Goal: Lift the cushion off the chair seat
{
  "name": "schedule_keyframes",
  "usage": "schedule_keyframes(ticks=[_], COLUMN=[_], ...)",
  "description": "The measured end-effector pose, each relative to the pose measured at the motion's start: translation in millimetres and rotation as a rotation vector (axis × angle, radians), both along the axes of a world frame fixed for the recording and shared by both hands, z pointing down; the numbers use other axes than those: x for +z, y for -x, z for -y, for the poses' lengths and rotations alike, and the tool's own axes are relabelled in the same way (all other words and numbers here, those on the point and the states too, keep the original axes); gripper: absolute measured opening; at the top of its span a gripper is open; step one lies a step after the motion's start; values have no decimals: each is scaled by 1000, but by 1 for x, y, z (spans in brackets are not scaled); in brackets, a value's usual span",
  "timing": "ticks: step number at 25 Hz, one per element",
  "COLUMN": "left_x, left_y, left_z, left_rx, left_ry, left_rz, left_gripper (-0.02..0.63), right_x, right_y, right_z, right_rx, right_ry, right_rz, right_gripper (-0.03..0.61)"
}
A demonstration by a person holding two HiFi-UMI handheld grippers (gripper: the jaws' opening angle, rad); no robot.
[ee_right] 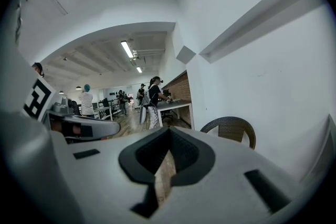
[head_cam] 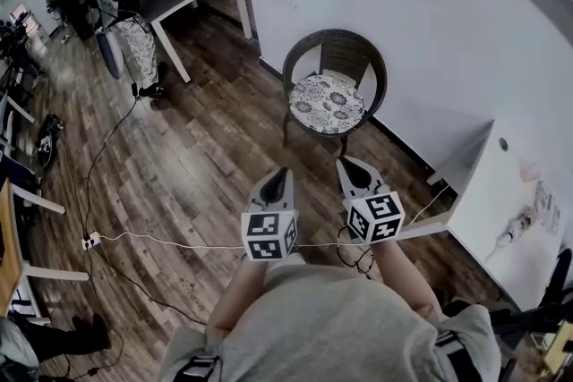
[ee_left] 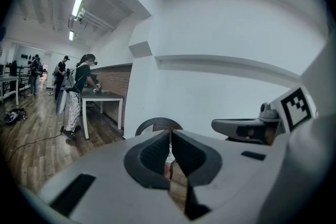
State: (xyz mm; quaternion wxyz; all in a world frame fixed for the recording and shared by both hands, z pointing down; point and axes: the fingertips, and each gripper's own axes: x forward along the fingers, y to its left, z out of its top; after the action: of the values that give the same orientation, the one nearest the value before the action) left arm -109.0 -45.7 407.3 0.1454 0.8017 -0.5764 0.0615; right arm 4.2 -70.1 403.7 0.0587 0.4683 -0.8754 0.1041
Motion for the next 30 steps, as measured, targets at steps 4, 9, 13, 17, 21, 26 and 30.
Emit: schedule_keyframes(ticks=[4, 9, 13, 17, 21, 26, 30], left_x=[6, 13, 21, 33, 49, 73, 96], left_y=[19, 41, 56, 65, 64, 67, 64], left_z=[31, 56, 71, 90, 120, 170, 217], left_rx=[10, 7, -17, -45, -70, -109, -121], left_ry=[16, 34, 49, 69, 92, 123, 152], left_rz=[-5, -15, -32, -34, -32, -22, -21], left_gripper=[14, 14, 14, 14, 14, 14, 14], right_x=[3, 6, 13, 25, 42, 75, 109], right_y=[13, 26, 33, 37, 31, 25, 19], right_z=[29, 54, 68, 90, 123, 181, 234], right_rx=[25, 40, 34, 17, -3, -31, -53], right_ry=[7, 13, 22, 28, 41, 62, 103], right_rz=[2, -14, -38, -63, -82, -134, -174], right_gripper=[2, 1, 2, 2, 2, 2, 2])
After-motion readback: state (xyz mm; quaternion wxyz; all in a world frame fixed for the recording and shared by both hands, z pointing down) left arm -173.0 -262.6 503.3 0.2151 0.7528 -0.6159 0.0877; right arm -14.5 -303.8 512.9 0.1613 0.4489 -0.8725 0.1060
